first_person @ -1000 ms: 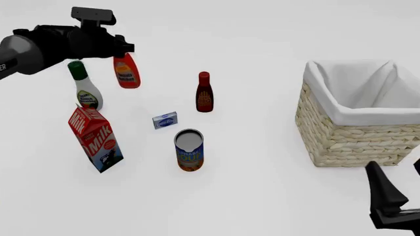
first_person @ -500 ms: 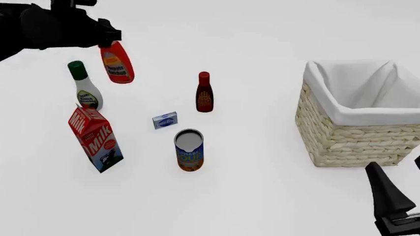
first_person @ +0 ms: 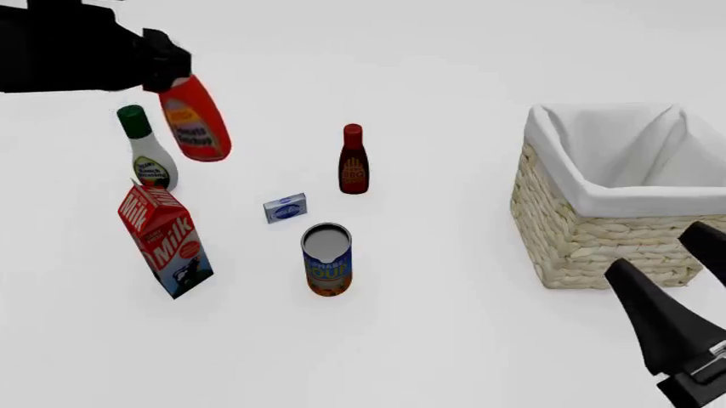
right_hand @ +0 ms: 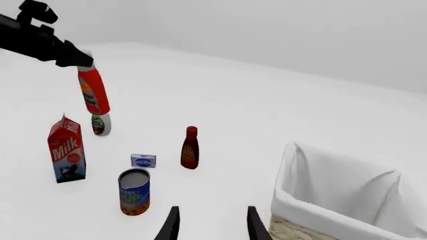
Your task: Pick the ketchup and place it in the basket.
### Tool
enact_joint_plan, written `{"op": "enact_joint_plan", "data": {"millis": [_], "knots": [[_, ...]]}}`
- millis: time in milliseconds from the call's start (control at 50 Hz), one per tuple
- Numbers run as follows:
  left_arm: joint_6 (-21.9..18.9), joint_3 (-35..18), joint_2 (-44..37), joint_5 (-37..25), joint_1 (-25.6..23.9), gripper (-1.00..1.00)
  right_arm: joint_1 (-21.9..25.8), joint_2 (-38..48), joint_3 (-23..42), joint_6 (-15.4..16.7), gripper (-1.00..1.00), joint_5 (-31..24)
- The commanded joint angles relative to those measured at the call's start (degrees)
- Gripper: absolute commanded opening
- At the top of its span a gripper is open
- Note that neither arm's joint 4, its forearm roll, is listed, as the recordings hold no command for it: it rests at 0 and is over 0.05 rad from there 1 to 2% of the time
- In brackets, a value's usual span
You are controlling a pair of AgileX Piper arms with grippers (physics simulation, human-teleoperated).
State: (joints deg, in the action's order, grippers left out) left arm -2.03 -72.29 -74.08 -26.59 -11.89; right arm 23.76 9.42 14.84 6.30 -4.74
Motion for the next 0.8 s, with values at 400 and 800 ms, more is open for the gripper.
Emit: {"op": "enact_joint_plan", "data": {"millis": [400,800], "knots": [[-1.36,6.04,11.47,-7.85,-6.67,-1.00,20.59,22.14,11.79,-2.16,1.00,5.00],[0.58,5.10,12.22,-11.83,-13.75,-1.00,32.47,32.33,15.78,-4.49,1.00,9.55]]}}
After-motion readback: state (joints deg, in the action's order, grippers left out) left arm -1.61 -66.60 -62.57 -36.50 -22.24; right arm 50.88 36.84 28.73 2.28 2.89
